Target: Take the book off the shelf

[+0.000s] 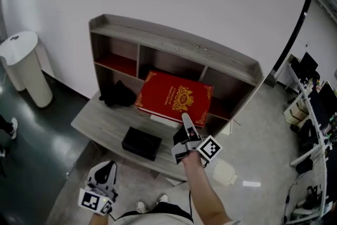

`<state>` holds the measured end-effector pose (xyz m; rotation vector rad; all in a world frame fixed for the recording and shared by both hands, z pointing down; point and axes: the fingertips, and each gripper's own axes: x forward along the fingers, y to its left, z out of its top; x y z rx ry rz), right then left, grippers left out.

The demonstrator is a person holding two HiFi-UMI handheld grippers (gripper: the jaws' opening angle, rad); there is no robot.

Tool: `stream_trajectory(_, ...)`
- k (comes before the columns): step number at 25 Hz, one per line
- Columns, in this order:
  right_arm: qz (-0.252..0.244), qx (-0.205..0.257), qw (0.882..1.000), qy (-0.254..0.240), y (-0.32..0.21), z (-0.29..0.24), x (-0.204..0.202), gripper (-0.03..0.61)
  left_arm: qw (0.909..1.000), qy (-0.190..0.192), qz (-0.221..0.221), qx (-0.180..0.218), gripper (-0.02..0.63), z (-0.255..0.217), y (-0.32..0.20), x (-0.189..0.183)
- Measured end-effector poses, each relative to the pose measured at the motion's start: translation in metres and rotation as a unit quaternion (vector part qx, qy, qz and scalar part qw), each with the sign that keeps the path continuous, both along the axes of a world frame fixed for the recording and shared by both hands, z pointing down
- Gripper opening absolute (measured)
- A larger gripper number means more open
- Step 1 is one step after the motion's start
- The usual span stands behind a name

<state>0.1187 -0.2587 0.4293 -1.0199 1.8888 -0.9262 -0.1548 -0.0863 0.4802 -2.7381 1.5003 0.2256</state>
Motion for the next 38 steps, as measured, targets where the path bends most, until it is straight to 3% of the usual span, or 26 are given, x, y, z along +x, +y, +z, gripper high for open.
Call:
stream_trajectory(5,0.026,0.013,0.998,0.061,0.012,-0.015,0.011,0.264,1.0,0.001,-0.001,0.005,0.021,-0.005,-0.007,-0.004)
stream_trajectory(16,0.032,0.067,0.99,0.12,0.037,-0.044,0.017,0.264,0.9998,-0.008,-0.006,0.019,0.02,-0.02,-0.012,-0.016)
stream_trajectory(33,0.051,0.048,0.977,0.201,0.096,-0.017,0.048,0.259,0.9996,-0.012,-0.007,0.024,0.02,-0.029,-0.031,-0.017)
stream_trajectory(38,0.07,0.044,0.964,0.253,0.11,-0.011,0.064,0.258,0.9994,-0.012,-0.014,0.029,0.02,-0.031,-0.036,-0.011)
